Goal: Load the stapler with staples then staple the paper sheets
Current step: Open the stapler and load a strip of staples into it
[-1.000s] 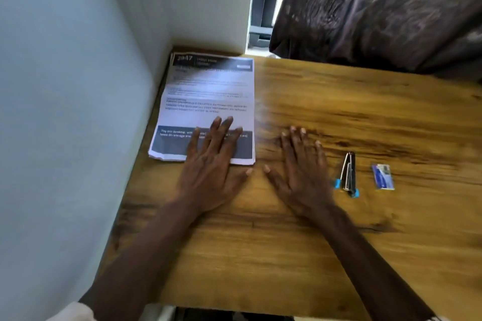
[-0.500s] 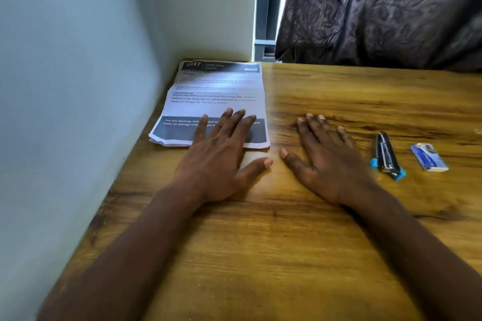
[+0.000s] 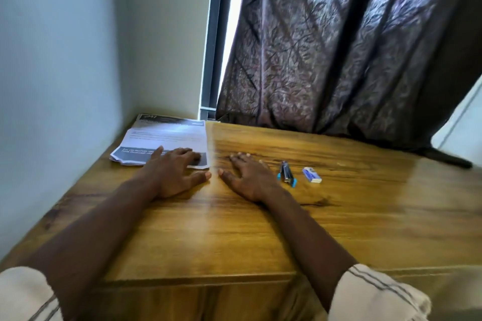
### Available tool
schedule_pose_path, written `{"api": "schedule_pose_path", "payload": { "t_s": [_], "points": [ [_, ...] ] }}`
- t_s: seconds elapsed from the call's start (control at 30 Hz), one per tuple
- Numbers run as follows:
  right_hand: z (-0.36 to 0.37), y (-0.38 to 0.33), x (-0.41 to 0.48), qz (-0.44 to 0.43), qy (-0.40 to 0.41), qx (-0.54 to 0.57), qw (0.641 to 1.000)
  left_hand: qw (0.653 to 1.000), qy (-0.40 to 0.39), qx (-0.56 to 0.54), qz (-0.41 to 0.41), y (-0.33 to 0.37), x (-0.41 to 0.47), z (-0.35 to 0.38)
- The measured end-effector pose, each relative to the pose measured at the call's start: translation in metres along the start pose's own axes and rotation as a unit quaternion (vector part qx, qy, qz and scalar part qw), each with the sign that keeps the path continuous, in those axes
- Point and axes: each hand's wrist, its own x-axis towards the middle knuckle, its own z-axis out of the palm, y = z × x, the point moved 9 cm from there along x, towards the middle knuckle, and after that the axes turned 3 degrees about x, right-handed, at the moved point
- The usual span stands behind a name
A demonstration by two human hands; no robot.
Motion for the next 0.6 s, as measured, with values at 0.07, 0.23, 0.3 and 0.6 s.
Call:
{"api": "schedule_pose_path", "payload": {
  "t_s": [0.07, 0.23, 0.3, 0.6],
  "points": [
    [0.0, 0.001, 0.0, 0.0, 0.0, -0.003, 1.0, 1.0, 0.009, -0.008, 0.004, 0.001, 0.0, -0.003],
    [-0.008, -0.001, -0.003, -0.008, 0.023, 0.004, 1.0, 0.999, 0.027, -0.019, 0.014, 0.001, 0.0, -0.008],
    [-0.03, 0.002, -0.01, -0.008, 0.112, -0.024, 0.993, 0.999, 0.032, -0.027, 0.011, -0.002, 0.002, -0.007],
    [-0.054, 0.093, -0.044, 0.235, 0.148, -0.01, 0.961, 0.999, 0.029, -0.027, 0.007, -0.006, 0.007, -0.002]
  ]
}}
